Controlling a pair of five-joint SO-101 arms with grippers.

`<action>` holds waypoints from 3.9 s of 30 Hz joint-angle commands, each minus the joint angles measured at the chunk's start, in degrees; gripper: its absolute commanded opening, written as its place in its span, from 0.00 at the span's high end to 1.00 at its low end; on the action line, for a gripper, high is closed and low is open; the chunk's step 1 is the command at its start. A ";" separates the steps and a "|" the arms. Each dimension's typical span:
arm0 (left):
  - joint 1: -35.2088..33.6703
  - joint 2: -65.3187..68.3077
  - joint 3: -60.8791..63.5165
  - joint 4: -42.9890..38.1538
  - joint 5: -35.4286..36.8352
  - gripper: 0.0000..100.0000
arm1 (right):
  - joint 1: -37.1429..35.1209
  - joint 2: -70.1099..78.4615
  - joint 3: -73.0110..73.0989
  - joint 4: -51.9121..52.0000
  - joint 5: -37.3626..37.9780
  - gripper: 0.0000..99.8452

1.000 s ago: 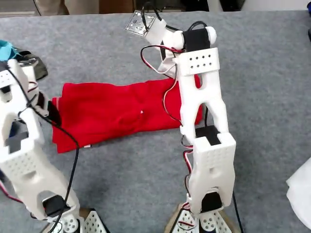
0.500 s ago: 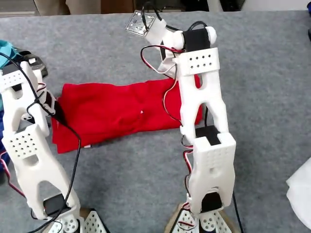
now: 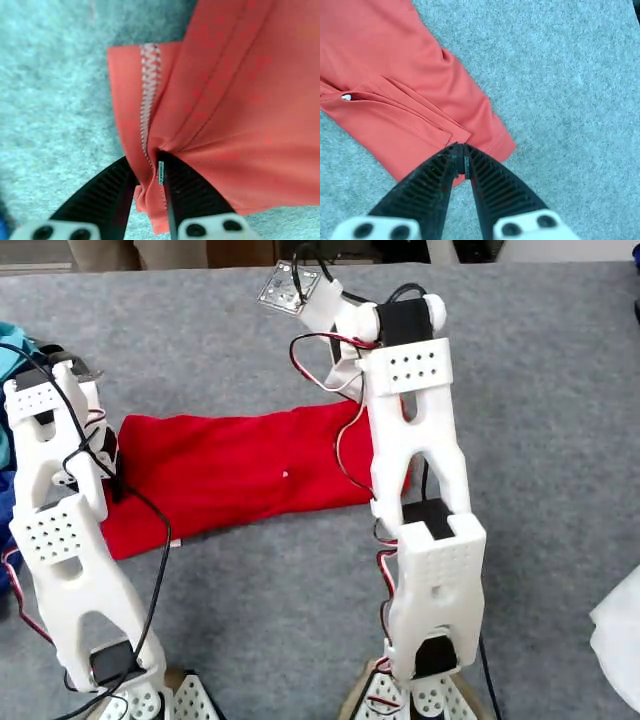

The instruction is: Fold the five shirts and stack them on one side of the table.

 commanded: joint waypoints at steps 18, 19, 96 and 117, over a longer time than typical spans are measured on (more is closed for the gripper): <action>-15.03 1.45 -18.29 0.53 0.26 0.98 | 4.79 -8.40 -2.59 0.88 -0.53 0.99; -15.12 1.36 -18.81 0.53 0.35 0.98 | 5.76 -8.40 -2.59 0.97 -0.53 0.99; 53.36 -9.45 -26.29 0.53 40.97 0.98 | 34.15 6.73 5.14 -14.24 -8.44 0.99; 58.02 -8.84 -30.51 -0.26 40.00 0.94 | 34.77 6.73 5.05 -14.33 -8.35 0.99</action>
